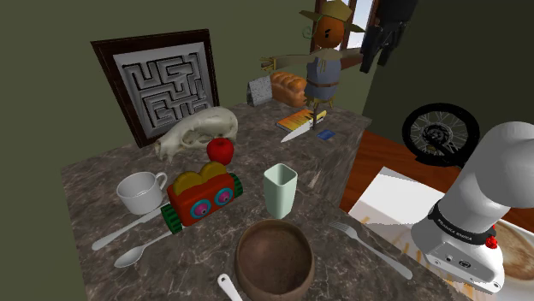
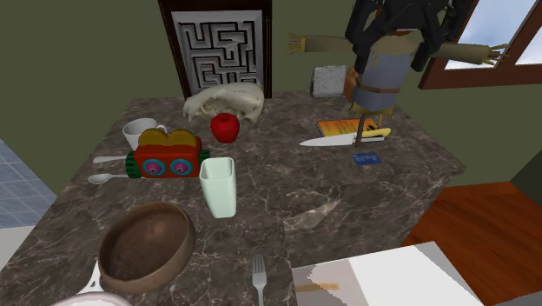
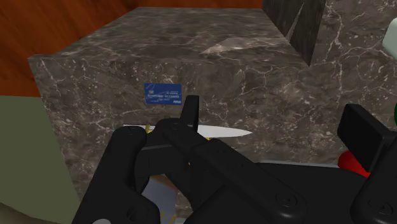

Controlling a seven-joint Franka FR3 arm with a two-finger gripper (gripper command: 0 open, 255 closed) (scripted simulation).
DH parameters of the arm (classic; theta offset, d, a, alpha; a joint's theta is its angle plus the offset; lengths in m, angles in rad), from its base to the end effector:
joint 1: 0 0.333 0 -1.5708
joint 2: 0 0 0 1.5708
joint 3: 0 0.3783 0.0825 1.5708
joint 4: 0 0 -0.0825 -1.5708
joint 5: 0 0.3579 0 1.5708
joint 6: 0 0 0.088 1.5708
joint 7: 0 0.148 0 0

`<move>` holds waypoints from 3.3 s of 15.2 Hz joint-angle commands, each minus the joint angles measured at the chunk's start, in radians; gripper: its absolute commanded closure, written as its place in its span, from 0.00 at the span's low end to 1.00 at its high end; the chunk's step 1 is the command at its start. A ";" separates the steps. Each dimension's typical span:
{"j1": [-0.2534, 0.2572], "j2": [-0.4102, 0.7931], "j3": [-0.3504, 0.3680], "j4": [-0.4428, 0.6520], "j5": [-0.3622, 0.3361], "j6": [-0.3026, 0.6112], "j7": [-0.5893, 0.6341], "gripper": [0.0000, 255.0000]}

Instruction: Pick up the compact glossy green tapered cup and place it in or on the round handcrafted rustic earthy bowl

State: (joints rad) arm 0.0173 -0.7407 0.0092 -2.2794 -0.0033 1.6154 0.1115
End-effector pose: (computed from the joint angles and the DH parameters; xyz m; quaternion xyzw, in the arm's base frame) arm 0.2597 0.0076 0.6210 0.9983 -0.0435 0.0386 0.0021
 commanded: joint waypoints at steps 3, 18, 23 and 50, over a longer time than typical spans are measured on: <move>0.014 0.008 0.038 -0.028 0.021 0.035 0.040 0.00; 0.102 0.230 0.333 -0.094 0.136 0.326 0.338 0.00; 0.113 0.365 0.435 -0.055 0.127 0.422 0.450 0.00; 0.116 0.678 0.583 0.005 -0.023 0.640 0.686 1.00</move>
State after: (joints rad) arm 0.1329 -0.0625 0.5924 -2.2740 -0.0261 2.2555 0.7975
